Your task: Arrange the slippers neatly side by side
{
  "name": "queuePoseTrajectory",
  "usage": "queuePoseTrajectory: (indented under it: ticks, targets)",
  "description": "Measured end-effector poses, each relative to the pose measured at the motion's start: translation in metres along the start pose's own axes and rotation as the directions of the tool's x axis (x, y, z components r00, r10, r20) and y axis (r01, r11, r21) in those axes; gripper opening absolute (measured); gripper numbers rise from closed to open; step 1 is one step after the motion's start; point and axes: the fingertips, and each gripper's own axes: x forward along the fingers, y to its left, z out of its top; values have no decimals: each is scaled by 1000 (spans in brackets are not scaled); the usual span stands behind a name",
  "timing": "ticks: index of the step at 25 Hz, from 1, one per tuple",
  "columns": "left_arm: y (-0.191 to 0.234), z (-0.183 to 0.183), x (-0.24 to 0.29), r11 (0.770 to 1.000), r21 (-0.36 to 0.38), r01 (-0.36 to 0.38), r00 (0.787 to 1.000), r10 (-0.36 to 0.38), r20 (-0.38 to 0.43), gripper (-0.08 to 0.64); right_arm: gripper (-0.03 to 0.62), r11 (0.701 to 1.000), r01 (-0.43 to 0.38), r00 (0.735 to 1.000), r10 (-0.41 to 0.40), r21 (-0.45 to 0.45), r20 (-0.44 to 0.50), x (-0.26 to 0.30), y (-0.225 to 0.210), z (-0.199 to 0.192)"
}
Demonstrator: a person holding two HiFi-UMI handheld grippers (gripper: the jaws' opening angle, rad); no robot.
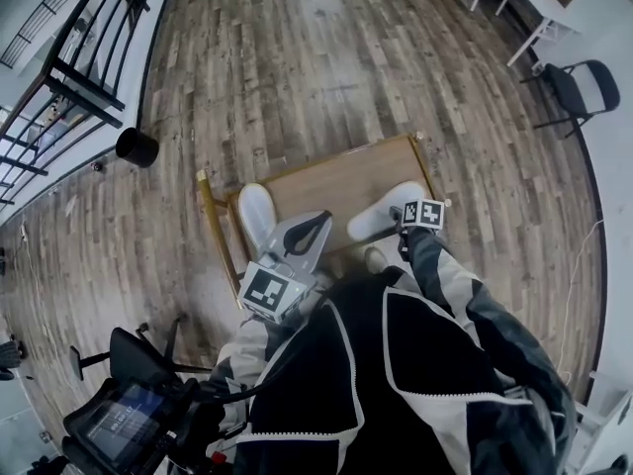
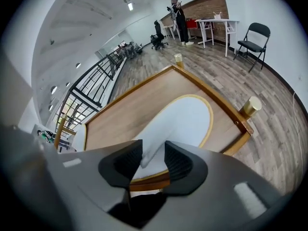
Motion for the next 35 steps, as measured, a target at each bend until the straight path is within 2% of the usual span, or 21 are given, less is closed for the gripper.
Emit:
queuePoseTrajectory:
  ticks: [2,3,9,13,16,19,21,23,26,28,31,35]
  targets:
    - [4,-1,-3,1000,-5,-17,1000,17,-9,20,64,1000,-11,1000,11,3,-8,2,2,-1]
    - [5,-1,-4,1000,-7,-25,1000,25,-13,20,35,1000,-16,1000,16,4,-7,2,2,-1]
    - [8,-2,-2,999,-4,-37,999,37,-9,20,28,999,-41,999,41,-12,24,2,9,11]
    - [12,-3,0,999,-4,-39,999,39,-5,20,27,987,-81,991,95,-140,98,-11,39,37]
    - [18,-3,1,999,-10,-43,999,43,-4,20,26,959,-129,974,171,-252,152,-27,79,56]
    - [19,-2,5,999,-9,-47,999,47,-1,20,25,906,-221,929,308,-361,204,-54,128,73]
    - [20,0,6,999,-9,-54,999,54,-2,19,25,852,-263,889,396,-452,229,-78,165,80]
    - [23,1,6,998,-10,-63,998,63,2,20,25,772,-284,845,482,-568,233,-105,200,81]
    - [26,0,4,997,-10,-79,997,79,12,20,25,627,-272,782,586,-730,212,-147,239,71]
    - [30,-1,0,996,-10,-94,996,94,11,20,25,560,-254,756,623,-789,199,-170,253,61]
    - [35,-3,-7,993,-9,-118,993,118,10,20,26,513,-270,722,668,-814,181,-197,264,46]
    - [42,-7,-18,990,-12,-141,990,142,5,20,26,507,-254,713,674,-824,195,-216,267,40]
